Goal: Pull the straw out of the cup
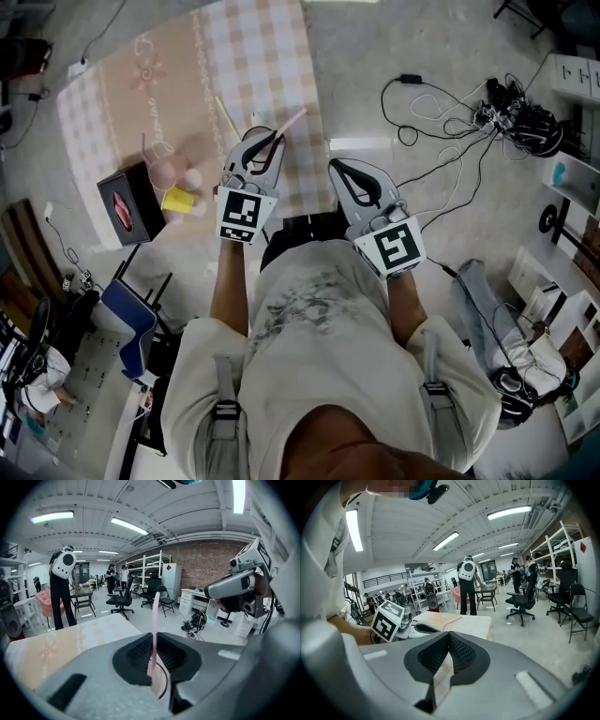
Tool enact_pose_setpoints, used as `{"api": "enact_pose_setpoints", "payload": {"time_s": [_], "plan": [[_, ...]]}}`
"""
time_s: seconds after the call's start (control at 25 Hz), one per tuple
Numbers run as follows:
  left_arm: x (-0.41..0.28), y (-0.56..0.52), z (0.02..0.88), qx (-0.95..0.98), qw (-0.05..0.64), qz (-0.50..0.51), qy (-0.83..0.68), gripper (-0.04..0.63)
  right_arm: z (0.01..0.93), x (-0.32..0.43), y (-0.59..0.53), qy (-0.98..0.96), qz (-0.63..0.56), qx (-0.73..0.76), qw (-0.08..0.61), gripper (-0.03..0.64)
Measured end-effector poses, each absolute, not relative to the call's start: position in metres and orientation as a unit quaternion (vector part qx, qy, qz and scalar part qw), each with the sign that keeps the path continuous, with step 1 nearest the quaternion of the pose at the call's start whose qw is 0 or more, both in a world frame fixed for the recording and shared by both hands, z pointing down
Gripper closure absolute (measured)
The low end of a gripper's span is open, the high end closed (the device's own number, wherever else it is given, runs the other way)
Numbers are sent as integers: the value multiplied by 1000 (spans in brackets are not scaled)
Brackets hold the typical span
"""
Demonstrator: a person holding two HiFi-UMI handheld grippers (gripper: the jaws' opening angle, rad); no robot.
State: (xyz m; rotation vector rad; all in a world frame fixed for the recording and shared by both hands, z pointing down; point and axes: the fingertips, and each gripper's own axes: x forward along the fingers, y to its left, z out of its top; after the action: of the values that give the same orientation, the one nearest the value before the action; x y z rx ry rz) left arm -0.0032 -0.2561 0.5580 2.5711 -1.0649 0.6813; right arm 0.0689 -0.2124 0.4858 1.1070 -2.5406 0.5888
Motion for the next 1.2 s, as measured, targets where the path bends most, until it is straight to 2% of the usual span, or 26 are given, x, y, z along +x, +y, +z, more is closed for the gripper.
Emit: {"api": "enact_pose_setpoints", "payload": {"time_s": [1.2], "plan": [[-40,-234,493,903,107,159,-384,568,453,20,-188,-902,158,370,153,607]]}}
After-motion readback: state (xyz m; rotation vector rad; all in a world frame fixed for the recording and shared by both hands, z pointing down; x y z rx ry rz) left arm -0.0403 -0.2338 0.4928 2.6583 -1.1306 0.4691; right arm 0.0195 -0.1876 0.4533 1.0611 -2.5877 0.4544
